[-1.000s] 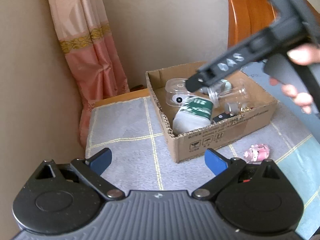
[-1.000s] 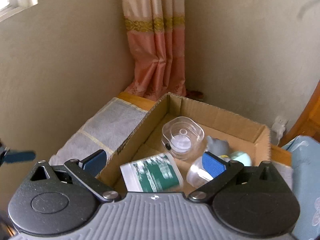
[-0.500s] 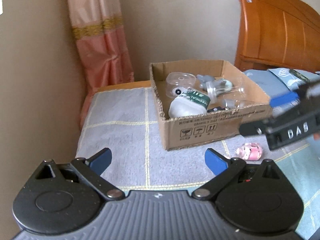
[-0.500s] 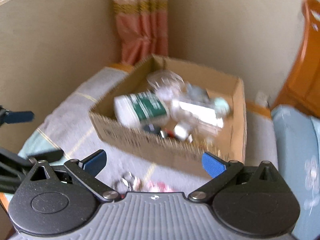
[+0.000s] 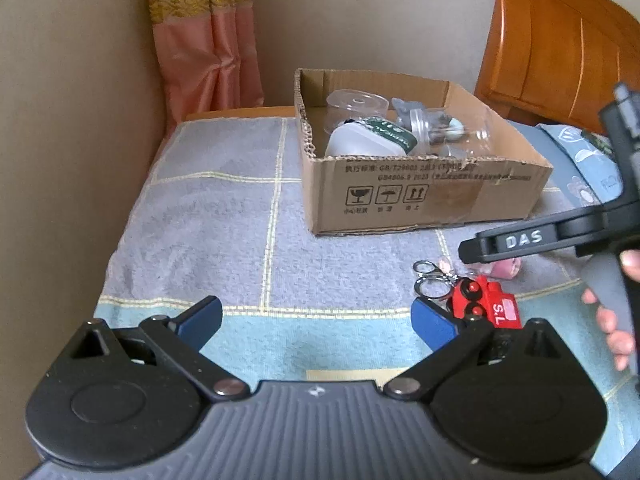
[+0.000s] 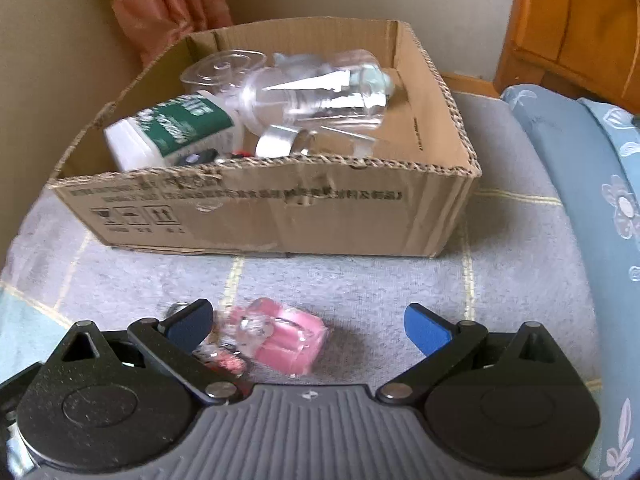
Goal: Organize rigid objects
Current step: 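Move the left tool to the red SL train while the right tool approaches the pink keychain, then close the left tool on the red train while the right tool grips the pink keychain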
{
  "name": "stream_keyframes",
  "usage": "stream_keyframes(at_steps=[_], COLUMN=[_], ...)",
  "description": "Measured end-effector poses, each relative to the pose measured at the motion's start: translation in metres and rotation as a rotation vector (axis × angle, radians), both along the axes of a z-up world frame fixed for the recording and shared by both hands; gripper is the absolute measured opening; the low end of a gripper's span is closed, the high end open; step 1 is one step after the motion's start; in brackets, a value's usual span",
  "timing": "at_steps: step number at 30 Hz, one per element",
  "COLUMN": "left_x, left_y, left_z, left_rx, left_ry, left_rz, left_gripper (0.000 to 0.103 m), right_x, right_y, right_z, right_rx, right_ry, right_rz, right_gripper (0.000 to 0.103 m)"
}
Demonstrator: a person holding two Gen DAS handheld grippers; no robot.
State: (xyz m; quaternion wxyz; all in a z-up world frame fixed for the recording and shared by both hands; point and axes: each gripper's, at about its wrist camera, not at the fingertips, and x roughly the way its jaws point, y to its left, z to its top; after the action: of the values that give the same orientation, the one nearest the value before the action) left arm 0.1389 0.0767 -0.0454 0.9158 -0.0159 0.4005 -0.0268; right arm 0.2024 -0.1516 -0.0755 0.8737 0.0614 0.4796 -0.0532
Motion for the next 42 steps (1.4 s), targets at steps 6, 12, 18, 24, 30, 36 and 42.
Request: stream_keyframes(at_steps=[6,12,18,24,30,36,42], left_x=[-0.004,-0.002,-0.001,0.004,0.015,0.023,0.021], left_y=[-0.003,-0.023,-0.052,-0.079,-0.091,-0.096,-0.097], left_z=[-0.001,-0.007,-0.017,-0.029,-0.039,-0.04,-0.039], left_rx=[-0.024,-0.021,0.046,0.092,0.091,0.04,0.028], left_ry=[-0.02,-0.025,-0.051,-0.045,-0.055,-0.061,-0.068], left_rz=[-0.03,-0.126,-0.318,-0.504,-0.601,-0.645,-0.663], left_gripper=[0.1,0.1,0.1,0.097,0.08,0.061,0.053], right_x=[-0.006,-0.02,-0.026,-0.03,-0.03,-0.033,-0.044], right_y=[-0.01,-0.018,-0.034,-0.038,-0.041,-0.041,-0.032], right_z=[-0.007,-0.011,-0.01,-0.01,-0.01,-0.01,-0.006], right_rx=[-0.016,-0.071,-0.07,-0.069,-0.069,-0.066,-0.07], right_ry=[0.002,-0.007,-0.004,-0.016,-0.022,-0.025,-0.053], right_rz=[-0.031,-0.005,0.075,0.121,0.141,0.128,0.108], right_gripper=[0.103,0.103,0.103,0.103,0.103,0.103,0.087])
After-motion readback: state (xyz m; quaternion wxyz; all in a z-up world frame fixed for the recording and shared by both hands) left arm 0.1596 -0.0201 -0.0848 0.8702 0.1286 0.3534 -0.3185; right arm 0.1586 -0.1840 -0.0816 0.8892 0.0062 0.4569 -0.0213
